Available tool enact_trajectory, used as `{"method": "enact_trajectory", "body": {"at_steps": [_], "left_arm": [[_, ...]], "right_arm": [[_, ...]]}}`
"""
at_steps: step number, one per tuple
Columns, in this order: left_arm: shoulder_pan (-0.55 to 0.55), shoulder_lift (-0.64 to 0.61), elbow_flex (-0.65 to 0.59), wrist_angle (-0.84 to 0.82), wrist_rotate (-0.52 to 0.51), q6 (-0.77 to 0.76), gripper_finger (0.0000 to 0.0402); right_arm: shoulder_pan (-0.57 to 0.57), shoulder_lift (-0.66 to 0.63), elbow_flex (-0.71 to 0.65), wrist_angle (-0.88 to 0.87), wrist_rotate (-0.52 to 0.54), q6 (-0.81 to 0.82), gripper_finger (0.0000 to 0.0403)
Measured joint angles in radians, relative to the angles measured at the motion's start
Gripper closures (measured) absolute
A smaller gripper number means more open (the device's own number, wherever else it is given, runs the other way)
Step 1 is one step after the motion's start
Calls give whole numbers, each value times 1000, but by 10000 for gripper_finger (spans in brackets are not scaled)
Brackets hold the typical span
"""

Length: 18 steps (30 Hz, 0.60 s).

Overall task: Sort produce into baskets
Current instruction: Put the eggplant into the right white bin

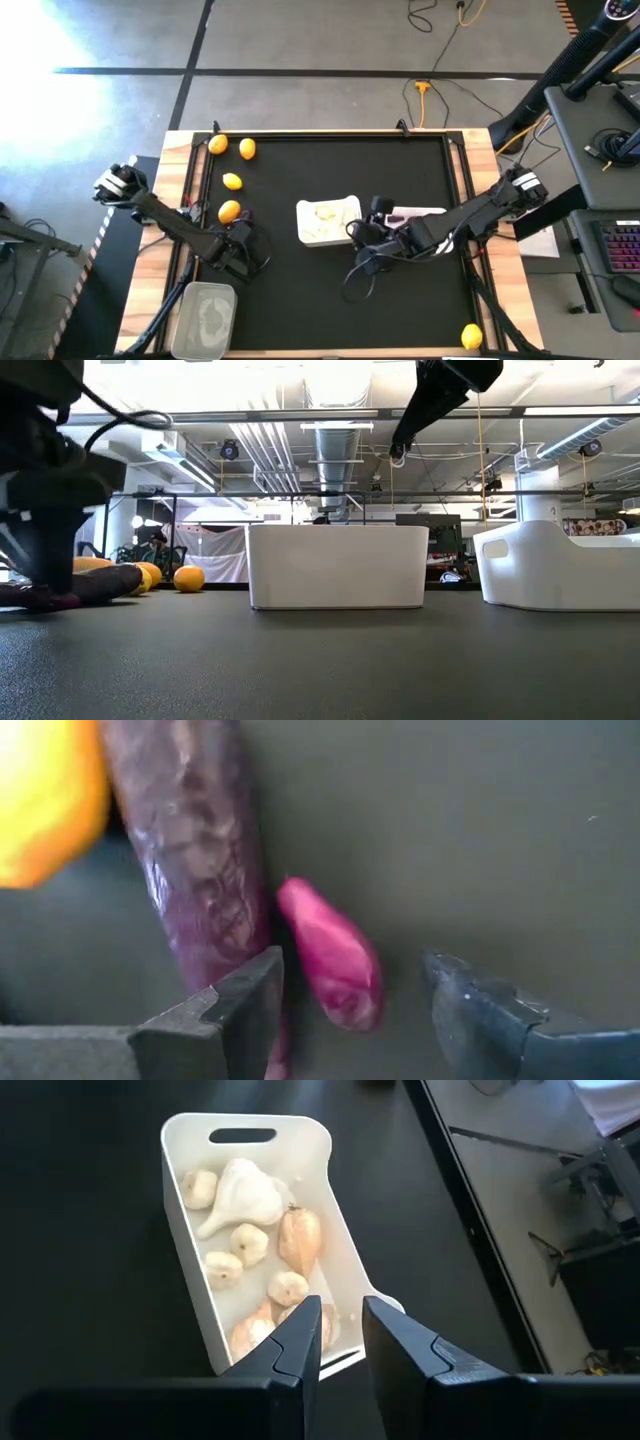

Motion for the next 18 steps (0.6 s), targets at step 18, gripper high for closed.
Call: {"method": "enact_trajectory", "body": {"at_steps": [18], "left_arm": [[0, 105, 17, 24, 20, -45, 266]], "right_arm": [[17, -4, 0, 1, -58, 69, 335]]}}
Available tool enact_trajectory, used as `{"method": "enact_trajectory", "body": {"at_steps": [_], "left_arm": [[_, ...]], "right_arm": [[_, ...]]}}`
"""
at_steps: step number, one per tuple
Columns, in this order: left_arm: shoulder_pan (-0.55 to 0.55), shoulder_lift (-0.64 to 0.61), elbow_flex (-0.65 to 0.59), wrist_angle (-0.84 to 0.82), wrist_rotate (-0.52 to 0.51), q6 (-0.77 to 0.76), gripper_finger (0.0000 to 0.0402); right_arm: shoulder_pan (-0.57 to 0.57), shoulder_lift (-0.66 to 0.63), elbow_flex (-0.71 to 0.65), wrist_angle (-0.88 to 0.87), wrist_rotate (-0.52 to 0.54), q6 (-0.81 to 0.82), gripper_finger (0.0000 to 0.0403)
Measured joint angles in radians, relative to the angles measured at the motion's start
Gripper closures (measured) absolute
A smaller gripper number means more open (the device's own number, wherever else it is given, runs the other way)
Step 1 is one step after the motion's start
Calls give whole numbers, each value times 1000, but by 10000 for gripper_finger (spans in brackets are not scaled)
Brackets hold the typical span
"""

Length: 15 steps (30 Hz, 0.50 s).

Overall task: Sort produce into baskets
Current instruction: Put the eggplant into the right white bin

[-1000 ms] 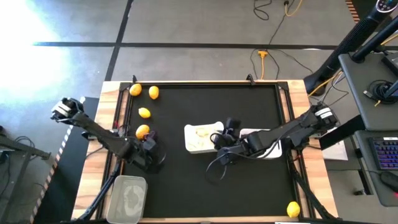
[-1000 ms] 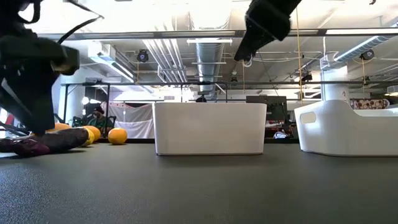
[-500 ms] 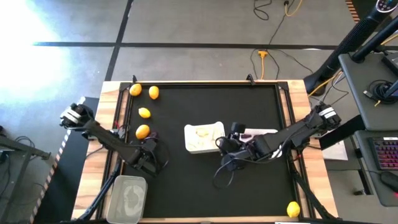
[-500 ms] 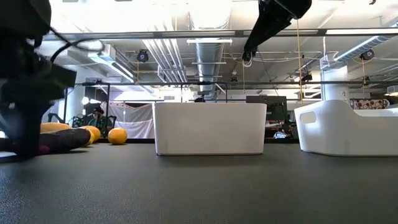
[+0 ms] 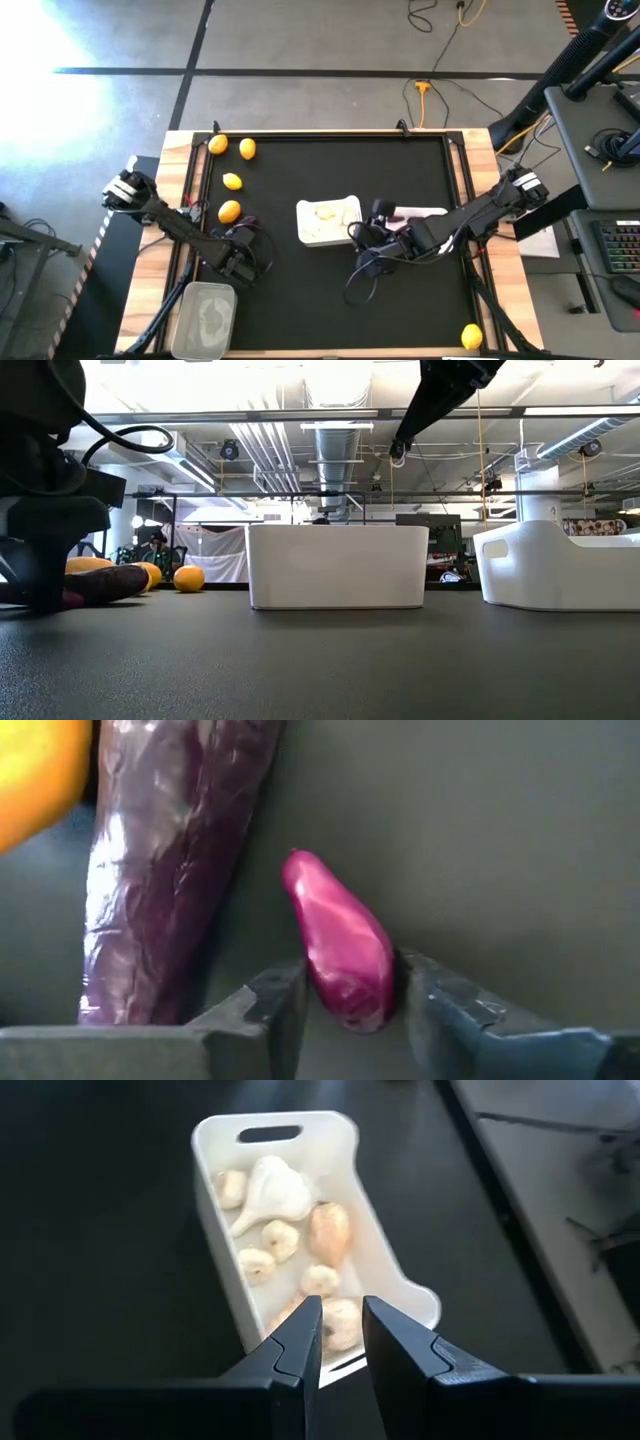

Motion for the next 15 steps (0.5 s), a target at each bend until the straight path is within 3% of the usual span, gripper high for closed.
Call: {"method": "enact_trajectory", "body": {"at_steps": [5, 10, 15], "left_arm": [[0, 0, 0, 52, -32, 2, 308], [-5, -6, 36, 101, -44, 102, 346], [-26, -10, 159, 133, -118, 363, 352]], "right_arm": [[3, 0, 0, 5, -72, 0, 335], [30, 0, 0, 30, -73, -52, 335], [103, 3, 0, 231, -73, -221, 335]]}}
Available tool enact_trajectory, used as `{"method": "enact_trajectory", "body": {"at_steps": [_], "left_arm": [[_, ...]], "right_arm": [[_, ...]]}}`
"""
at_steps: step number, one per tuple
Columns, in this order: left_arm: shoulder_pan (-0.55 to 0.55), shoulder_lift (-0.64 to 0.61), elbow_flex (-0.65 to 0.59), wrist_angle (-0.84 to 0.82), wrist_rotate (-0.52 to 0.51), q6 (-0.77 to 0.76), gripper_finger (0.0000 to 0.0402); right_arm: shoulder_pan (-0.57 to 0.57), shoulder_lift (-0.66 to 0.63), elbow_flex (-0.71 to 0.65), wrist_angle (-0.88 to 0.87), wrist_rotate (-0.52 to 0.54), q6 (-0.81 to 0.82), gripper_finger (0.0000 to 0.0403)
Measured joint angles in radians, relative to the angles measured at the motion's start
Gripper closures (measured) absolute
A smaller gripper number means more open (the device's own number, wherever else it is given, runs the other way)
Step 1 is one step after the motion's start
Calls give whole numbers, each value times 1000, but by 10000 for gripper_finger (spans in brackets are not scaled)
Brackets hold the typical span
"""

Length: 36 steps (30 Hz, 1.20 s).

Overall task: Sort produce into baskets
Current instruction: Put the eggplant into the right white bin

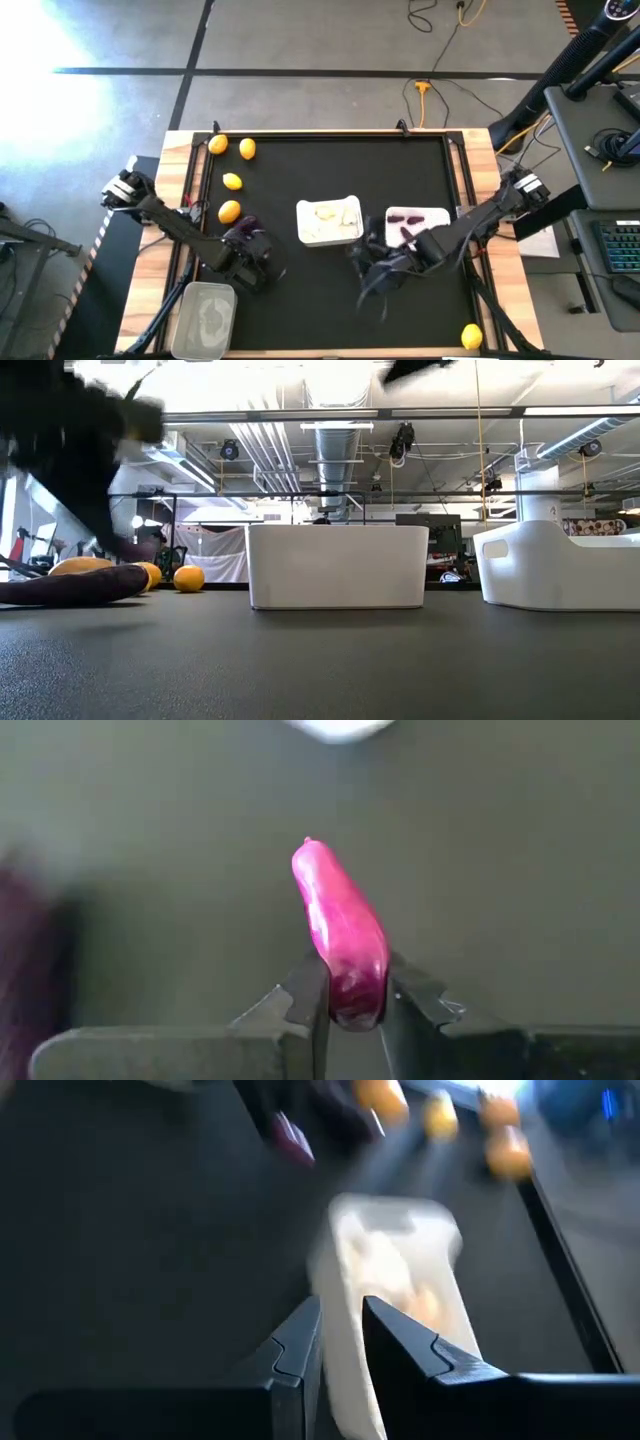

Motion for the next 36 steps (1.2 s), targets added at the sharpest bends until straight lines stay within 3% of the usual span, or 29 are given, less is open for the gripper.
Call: {"method": "enact_trajectory", "body": {"at_steps": [4, 8, 11, 18, 22, 27, 36], "left_arm": [[-22, 16, 62, 297, -52, 419, 352], [-11, 64, 68, 677, 87, 703, 352], [-10, 113, 68, 860, 172, 791, 352], [17, 268, 65, 915, 210, 711, 352], [25, 350, 65, 1006, 214, 663, 352], [31, 362, 65, 1047, 221, 662, 352], [62, 363, 62, 1066, 205, 638, 352]], "right_arm": [[55, 33, -3, 191, -75, -179, 333], [77, 115, -3, 270, -237, -289, 317], [78, 188, 12, 266, -251, -304, 295], [101, 270, 65, 231, -78, -370, 239], [99, 297, 71, 233, -157, -348, 220], [104, 370, 68, 214, -242, -362, 221], [102, 444, 105, 217, -54, -369, 244]]}}
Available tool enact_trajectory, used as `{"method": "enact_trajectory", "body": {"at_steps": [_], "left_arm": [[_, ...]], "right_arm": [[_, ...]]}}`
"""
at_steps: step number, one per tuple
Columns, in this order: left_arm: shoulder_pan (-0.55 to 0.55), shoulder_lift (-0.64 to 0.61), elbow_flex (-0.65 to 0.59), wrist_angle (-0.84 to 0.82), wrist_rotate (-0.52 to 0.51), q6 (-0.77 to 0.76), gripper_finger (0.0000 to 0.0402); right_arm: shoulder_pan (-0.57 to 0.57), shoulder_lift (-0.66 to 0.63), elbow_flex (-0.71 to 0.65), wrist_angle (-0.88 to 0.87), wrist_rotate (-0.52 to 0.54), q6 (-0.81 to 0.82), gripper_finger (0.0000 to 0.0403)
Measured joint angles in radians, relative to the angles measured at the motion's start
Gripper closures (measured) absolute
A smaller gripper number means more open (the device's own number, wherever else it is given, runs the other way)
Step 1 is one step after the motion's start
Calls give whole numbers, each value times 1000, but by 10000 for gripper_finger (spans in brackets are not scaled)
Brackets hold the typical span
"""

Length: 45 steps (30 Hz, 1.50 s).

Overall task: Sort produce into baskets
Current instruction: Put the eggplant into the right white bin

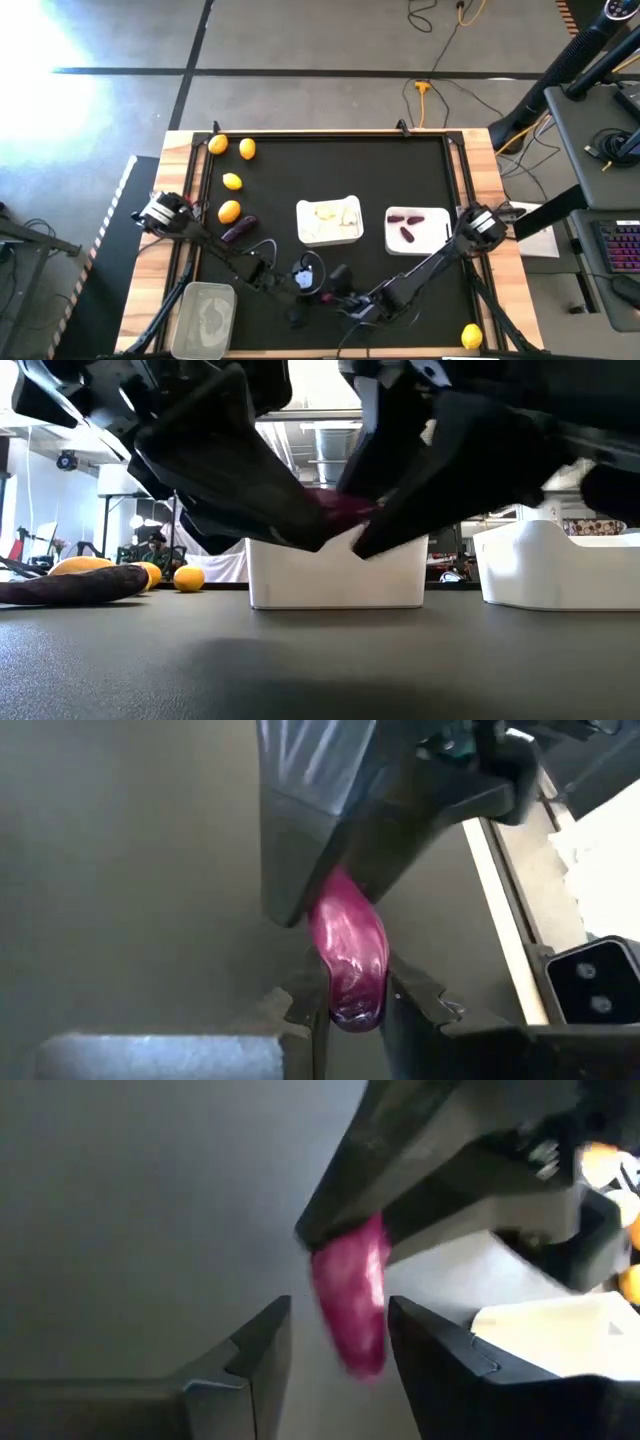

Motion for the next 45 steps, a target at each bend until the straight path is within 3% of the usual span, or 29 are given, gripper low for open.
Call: {"method": "enact_trajectory", "body": {"at_steps": [15, 22, 27, 33, 36, 39, 41, 45], "left_arm": [[11, 13, 3, 11, -54, -7, 333], [11, -3, 7, -25, -61, -32, 280], [9, -27, 7, -27, -14, -21, 234], [8, -74, 7, -195, -11, -7, 212], [7, -116, 7, -295, -17, -15, 213], [4, -157, 7, -380, -19, -28, 216], [-6, -192, 7, -424, -18, -25, 218], [-35, -262, 7, -579, -18, -11, 219]], "right_arm": [[-19, 8, -1, -11, -12, 44, 344], [-21, -18, -1, -26, -17, 43, 361], [-12, -113, 0, -158, -19, 80, 363], [-21, -253, 0, -580, 34, 337, 363], [-27, -323, -5, -878, 120, 590, 363], [-34, -396, -36, -1105, 138, 866, 363], [-36, -452, -77, -1158, 142, 1005, 360], [-34, -565, -209, -1112, 120, 1135, 361]]}}
